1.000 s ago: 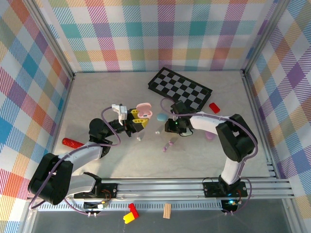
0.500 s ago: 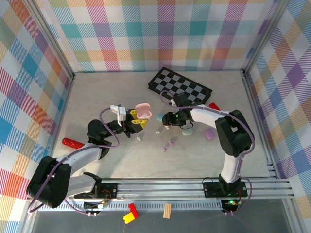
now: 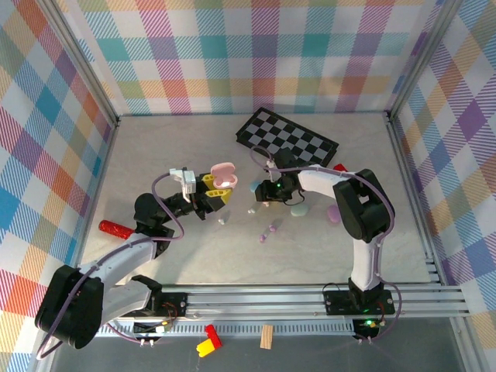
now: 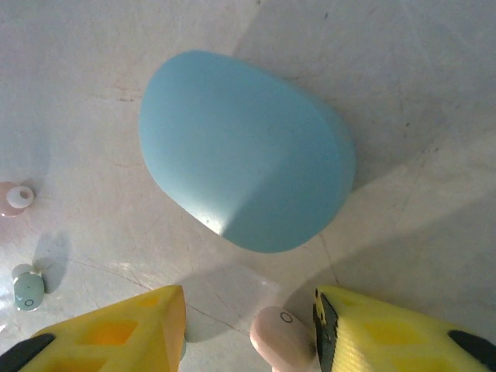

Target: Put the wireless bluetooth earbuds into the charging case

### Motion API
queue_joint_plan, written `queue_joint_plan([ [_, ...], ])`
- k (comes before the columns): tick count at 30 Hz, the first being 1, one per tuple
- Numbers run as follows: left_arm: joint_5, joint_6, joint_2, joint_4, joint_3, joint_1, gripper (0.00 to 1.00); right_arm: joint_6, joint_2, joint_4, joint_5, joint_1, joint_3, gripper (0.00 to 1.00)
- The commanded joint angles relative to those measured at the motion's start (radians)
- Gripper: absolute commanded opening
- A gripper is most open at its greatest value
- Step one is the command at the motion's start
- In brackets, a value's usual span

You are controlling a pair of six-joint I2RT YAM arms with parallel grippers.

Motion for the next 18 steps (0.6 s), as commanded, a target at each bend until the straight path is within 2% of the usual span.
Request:
queue_joint_plan([
  [1,-0.008,0.012,-0.017,-0.002,-0.010,0.010,0.36,-0.006,-0.031,-0.013,-0.047,0.007,-0.038,0.45],
  [10,-0.016,0.015,-0.020,-0.013,-0.010,0.010,0.35,0.016,-0.046,0.007,-0.055,0.007,-0.072,0.35],
  [18,-0.013,0.025,-0.021,-0.029,-0.011,0.010,0.35,0.057,-0.005,0.039,-0.071,0.008,-0.067,0.30],
])
